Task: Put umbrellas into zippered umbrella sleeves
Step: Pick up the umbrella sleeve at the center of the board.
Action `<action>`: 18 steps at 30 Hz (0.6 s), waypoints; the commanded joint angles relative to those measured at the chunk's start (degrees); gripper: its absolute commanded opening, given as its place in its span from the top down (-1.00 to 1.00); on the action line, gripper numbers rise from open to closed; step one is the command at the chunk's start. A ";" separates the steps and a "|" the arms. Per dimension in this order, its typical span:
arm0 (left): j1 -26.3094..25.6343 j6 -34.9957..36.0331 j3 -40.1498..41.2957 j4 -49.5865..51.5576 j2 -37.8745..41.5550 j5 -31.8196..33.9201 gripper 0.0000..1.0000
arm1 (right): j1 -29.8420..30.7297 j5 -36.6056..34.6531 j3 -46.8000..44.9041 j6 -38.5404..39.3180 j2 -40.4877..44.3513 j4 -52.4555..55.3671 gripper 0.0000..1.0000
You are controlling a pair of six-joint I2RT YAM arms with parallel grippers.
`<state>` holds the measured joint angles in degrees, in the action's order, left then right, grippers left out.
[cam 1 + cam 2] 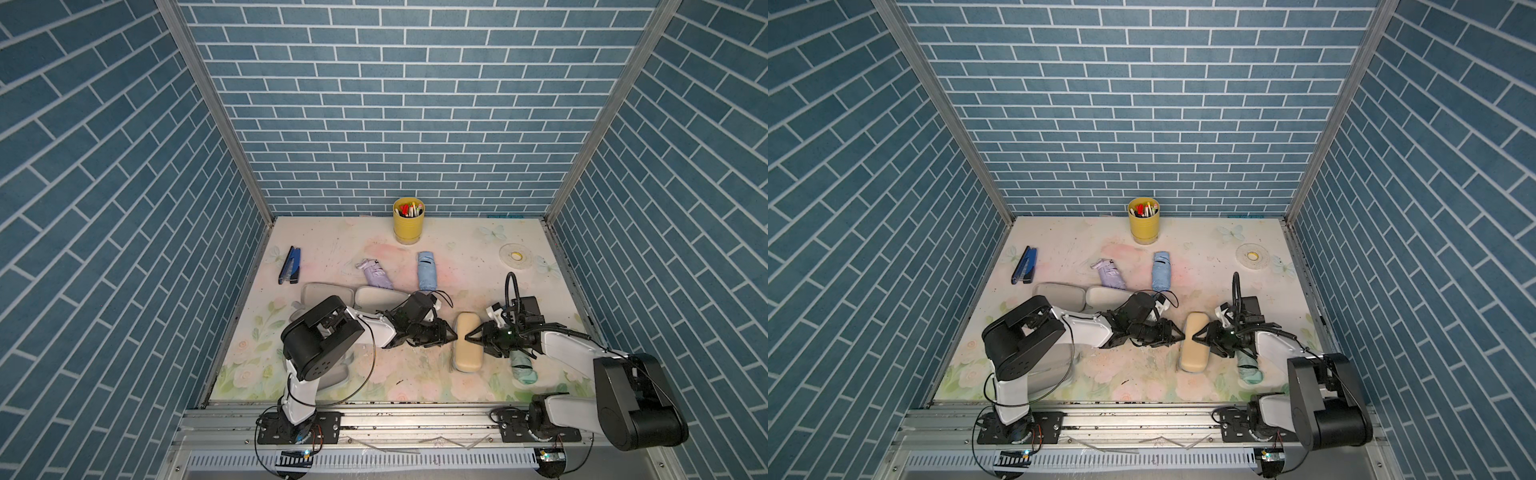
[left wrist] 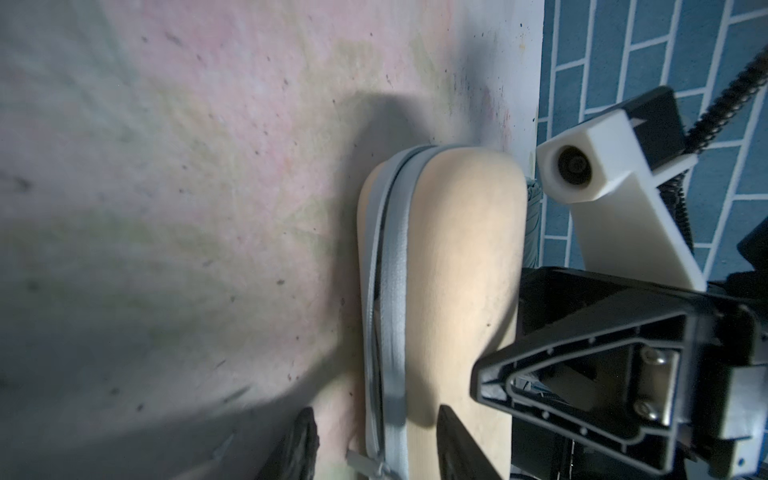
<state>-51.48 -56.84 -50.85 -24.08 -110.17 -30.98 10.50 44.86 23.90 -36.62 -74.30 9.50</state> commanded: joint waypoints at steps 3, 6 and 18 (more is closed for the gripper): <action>2.80 -5.50 6.27 -8.23 1.55 -0.55 -0.09 | 0.27 -0.05 -3.01 -5.73 -0.66 -8.63 0.45; 3.74 -10.05 10.07 -13.55 4.70 -0.38 -0.25 | 0.22 -0.02 -3.91 -10.71 2.23 -12.71 0.59; 2.28 -14.34 16.18 -20.38 15.83 11.99 -0.80 | 1.28 -8.84 1.13 -27.27 15.17 -20.02 0.69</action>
<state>-48.31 -70.22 -33.50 -40.47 -94.87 -23.05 11.03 39.51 22.63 -56.93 -60.77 -4.08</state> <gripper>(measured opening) 0.896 0.327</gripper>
